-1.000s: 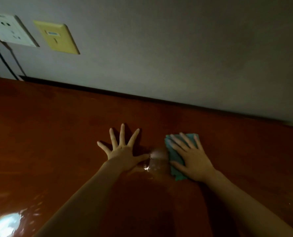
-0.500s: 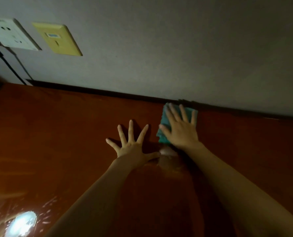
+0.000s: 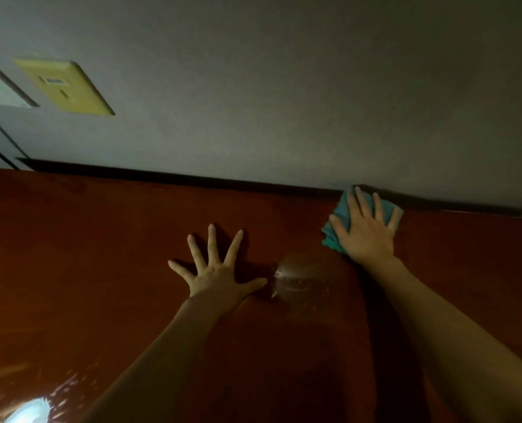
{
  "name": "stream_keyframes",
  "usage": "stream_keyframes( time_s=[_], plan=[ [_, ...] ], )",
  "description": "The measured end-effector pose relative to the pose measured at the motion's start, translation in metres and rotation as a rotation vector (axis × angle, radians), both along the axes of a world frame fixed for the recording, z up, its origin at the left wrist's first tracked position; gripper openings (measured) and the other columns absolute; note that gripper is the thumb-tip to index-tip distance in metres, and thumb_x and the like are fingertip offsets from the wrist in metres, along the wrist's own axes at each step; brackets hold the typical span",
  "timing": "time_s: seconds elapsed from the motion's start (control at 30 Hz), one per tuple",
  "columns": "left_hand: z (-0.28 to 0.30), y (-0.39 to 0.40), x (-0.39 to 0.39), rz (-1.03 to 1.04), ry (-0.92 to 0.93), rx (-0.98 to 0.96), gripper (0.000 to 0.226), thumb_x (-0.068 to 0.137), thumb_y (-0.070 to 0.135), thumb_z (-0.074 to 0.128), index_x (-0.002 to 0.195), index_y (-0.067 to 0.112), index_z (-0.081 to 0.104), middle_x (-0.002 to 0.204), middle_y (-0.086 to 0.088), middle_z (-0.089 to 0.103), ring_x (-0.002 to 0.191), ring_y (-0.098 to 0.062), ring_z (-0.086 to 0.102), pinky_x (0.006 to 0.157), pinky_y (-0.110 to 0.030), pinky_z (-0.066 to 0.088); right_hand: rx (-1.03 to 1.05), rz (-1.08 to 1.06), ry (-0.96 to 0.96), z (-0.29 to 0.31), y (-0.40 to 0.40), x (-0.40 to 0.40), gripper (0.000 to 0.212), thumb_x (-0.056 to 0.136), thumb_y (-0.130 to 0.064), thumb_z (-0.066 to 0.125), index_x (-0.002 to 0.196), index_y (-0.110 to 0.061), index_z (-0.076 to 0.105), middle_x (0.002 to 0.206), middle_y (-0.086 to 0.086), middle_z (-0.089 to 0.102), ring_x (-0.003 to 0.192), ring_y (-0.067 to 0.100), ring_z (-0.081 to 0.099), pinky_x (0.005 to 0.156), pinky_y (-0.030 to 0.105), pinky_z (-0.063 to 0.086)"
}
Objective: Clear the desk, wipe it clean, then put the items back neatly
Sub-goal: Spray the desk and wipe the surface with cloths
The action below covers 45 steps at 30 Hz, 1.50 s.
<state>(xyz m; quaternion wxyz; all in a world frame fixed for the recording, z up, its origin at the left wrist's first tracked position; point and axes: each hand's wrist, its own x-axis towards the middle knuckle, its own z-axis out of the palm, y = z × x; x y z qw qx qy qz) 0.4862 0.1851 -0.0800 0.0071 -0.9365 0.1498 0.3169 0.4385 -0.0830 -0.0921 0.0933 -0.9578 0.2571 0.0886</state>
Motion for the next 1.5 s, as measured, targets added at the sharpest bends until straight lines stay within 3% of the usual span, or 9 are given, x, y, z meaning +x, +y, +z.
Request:
stream_keyframes(
  time_s=[0.2,0.33,0.4,0.63,0.83,0.97,1.1,1.33,1.5],
  plan=[
    [0.004,-0.005,-0.002,0.016,-0.003,-0.005,0.104,0.07,0.085,0.039,0.129,0.048,-0.038,0.139,-0.004,-0.05,0.131,-0.044,-0.037,0.101,-0.072,-0.011,-0.07,0.38,-0.004,-0.004,0.042,-0.008,0.076,0.086,-0.07,0.0,0.15,-0.03,-0.006,0.157,-0.01,-0.008,0.144,0.02,-0.013,0.109,0.054,-0.016],
    [0.008,-0.013,-0.003,0.016,-0.002,-0.015,0.104,0.073,0.083,0.038,0.139,0.042,-0.031,0.145,-0.009,-0.043,0.133,-0.043,-0.035,0.103,-0.069,-0.012,-0.057,0.624,-0.032,-0.004,0.011,-0.066,0.068,0.094,-0.067,0.01,0.149,-0.028,0.016,0.154,-0.002,0.028,0.144,0.022,0.013,0.114,0.059,0.005],
    [0.008,-0.019,-0.005,0.001,-0.005,-0.037,0.101,0.077,0.081,0.036,0.141,0.039,-0.03,0.146,-0.008,-0.043,0.133,-0.04,-0.036,0.103,-0.069,-0.013,-0.072,0.553,-0.004,0.0,-0.017,-0.087,0.068,0.093,-0.067,0.009,0.149,-0.029,0.017,0.153,0.0,0.032,0.143,0.02,0.013,0.113,0.058,0.009],
    [0.002,-0.053,-0.03,-0.066,-0.015,-0.081,0.093,0.081,0.08,0.026,0.135,0.037,-0.036,0.136,-0.004,-0.051,0.131,-0.038,-0.04,0.099,-0.069,-0.018,-0.026,-0.105,0.059,0.001,-0.027,-0.027,0.069,0.094,-0.062,0.015,0.151,-0.031,-0.007,0.16,-0.007,-0.007,0.146,0.023,-0.01,0.114,0.057,-0.007],
    [0.003,-0.054,-0.033,-0.071,-0.019,-0.071,0.093,0.079,0.081,0.024,0.14,0.037,-0.031,0.146,-0.005,-0.043,0.134,-0.038,-0.036,0.102,-0.068,-0.016,-0.057,0.263,0.001,-0.004,0.033,-0.038,0.076,0.085,-0.069,0.002,0.151,-0.031,-0.004,0.155,-0.012,-0.012,0.145,0.022,-0.012,0.106,0.053,-0.018],
    [0.007,-0.048,-0.044,-0.111,-0.005,-0.076,0.093,0.08,0.079,0.028,0.142,0.037,-0.028,0.146,-0.004,-0.043,0.135,-0.036,-0.036,0.103,-0.065,-0.017,-0.071,0.497,-0.014,-0.009,0.04,-0.12,0.068,0.094,-0.066,0.011,0.15,-0.027,0.011,0.156,-0.003,0.017,0.145,0.026,0.007,0.114,0.06,0.001],
    [0.007,-0.042,-0.068,-0.145,0.009,-0.088,0.09,0.084,0.076,0.026,0.142,0.036,-0.03,0.136,-0.002,-0.049,0.132,-0.034,-0.039,0.101,-0.064,-0.021,-0.04,0.416,0.012,-0.004,0.004,-0.175,0.067,0.094,-0.066,0.012,0.15,-0.029,0.013,0.154,-0.001,0.03,0.144,0.021,0.011,0.114,0.056,0.002],
    [0.005,-0.035,-0.078,-0.197,-0.027,-0.096,0.088,0.083,0.077,0.026,0.141,0.039,-0.028,0.14,0.0,-0.047,0.128,-0.028,-0.044,0.099,-0.058,-0.026,0.001,-0.069,0.034,-0.002,0.006,-0.105,0.07,0.094,-0.064,0.014,0.151,-0.03,-0.007,0.16,-0.006,-0.009,0.146,0.024,-0.012,0.111,0.057,-0.012],
    [0.002,-0.019,-0.089,-0.221,-0.039,-0.109,0.087,0.083,0.077,0.026,0.142,0.041,-0.026,0.148,-0.001,-0.041,0.134,-0.027,-0.039,0.103,-0.056,-0.024,-0.016,0.145,0.062,0.001,0.079,-0.108,0.071,0.093,-0.064,0.013,0.149,-0.03,-0.013,0.151,-0.009,-0.025,0.144,0.024,-0.018,0.106,0.055,-0.02]
  ],
)
